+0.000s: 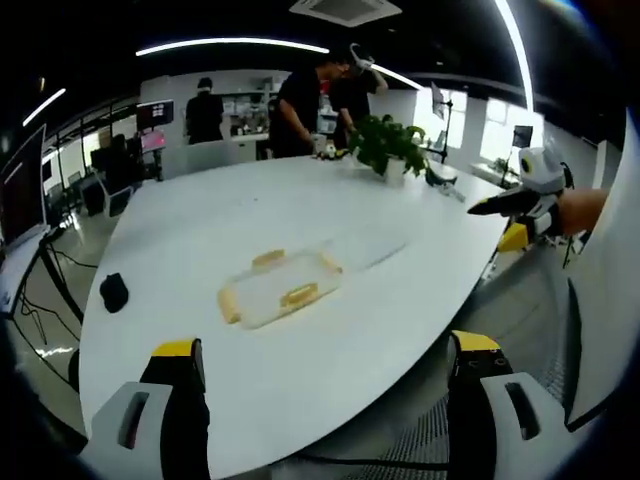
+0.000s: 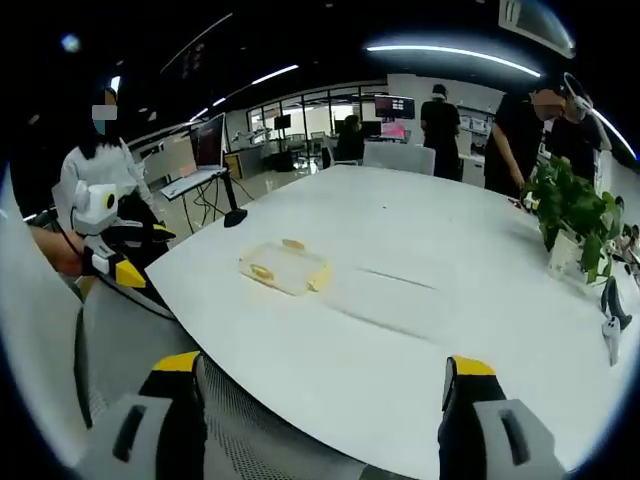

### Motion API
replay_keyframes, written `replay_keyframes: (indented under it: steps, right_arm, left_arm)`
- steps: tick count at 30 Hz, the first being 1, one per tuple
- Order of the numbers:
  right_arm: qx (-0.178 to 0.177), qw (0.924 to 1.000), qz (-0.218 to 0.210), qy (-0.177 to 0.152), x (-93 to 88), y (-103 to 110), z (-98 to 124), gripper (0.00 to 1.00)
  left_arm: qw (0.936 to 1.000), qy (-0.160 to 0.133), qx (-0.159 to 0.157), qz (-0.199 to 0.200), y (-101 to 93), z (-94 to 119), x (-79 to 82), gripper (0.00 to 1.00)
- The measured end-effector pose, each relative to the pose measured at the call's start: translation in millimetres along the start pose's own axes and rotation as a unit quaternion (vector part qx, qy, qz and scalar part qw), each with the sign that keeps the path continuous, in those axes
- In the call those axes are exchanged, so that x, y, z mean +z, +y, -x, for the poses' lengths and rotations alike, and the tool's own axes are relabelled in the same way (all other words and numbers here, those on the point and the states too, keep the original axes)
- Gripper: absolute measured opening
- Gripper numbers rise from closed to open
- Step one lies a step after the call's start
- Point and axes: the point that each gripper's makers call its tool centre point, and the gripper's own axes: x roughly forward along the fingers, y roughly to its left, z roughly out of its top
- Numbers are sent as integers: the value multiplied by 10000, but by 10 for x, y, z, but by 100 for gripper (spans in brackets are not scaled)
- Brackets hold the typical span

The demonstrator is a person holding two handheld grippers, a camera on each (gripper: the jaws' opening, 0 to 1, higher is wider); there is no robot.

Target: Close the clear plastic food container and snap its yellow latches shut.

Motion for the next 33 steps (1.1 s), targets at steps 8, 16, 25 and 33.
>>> replay_keyframes:
  steps: [8,16,25,33]
  right_arm:
    - [-9,10000,12,-17,6,-1,4,99]
    - [21,10000,-1,-9,7,10,-3,99]
    - [29,10000,-8,-22,17,10,-5,99]
    - [64,10000,31,-46,40,29,-1,99]
  left_arm:
    - [10000,-16,15,31,16,6,1,99]
    - [10000,-32,28,21,29,13,-4,99]
    - [10000,-33,21,36,31,14,1,99]
    - [10000,-31,-1,74,25,13,-3,99]
